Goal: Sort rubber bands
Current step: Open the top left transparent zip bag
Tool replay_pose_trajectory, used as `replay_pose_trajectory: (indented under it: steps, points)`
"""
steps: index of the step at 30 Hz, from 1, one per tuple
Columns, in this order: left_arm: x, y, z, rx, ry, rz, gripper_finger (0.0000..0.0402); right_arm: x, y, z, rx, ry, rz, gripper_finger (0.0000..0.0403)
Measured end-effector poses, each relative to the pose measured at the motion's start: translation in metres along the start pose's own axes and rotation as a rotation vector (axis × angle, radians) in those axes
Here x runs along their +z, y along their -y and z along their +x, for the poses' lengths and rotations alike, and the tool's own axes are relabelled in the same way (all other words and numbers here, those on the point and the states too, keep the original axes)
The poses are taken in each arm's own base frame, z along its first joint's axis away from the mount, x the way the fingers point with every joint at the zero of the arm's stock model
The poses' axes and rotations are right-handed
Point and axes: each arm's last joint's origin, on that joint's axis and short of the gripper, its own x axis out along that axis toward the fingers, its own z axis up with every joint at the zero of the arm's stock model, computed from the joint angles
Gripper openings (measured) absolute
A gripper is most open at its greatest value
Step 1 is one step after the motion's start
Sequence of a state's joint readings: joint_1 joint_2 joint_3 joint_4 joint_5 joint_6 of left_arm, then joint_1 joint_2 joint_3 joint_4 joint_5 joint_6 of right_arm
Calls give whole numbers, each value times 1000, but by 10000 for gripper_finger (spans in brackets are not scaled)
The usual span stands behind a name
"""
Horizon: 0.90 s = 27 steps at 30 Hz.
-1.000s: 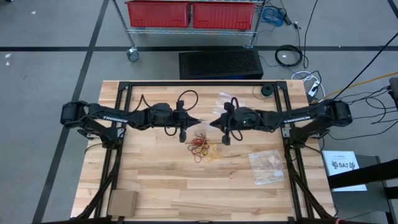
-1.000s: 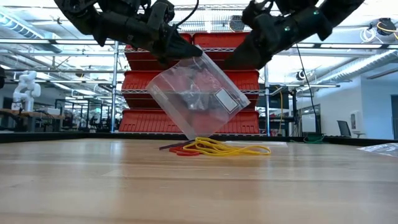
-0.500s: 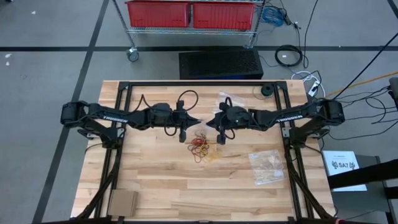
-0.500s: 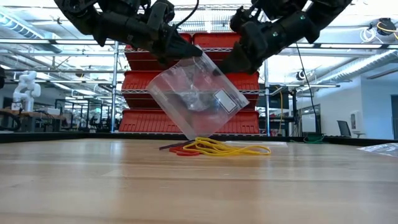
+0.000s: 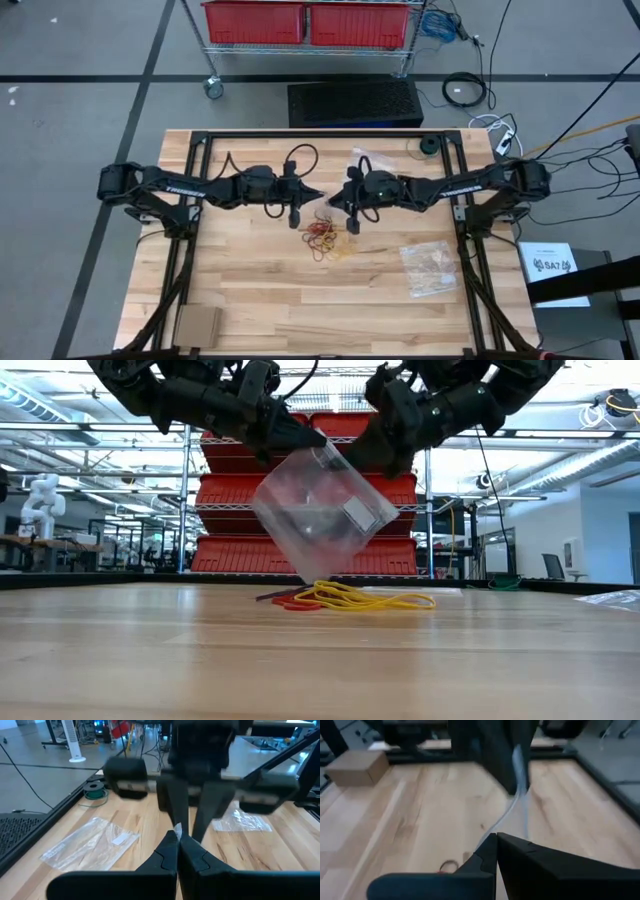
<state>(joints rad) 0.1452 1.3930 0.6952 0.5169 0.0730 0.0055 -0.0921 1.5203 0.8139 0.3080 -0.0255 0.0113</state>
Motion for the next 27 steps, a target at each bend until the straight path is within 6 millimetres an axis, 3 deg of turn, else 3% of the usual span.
replay_pose_trajectory:
  steps: [4, 13, 18, 27]
  points:
    - [1, 1, 0, 3, 8, -2, 0, -6, 5, 4, -55, -38, 34, 0]
    - [2, 6, 0, 3, 21, -15, 0, -1, 11, 3, -115, 19, 73, 0]
    - [3, 9, 0, 18, 30, -13, 0, 2, 11, 6, -91, 72, 82, 0]
    - [5, 7, 0, 77, 49, -17, 0, -10, 4, 23, -6, 58, 90, 0]
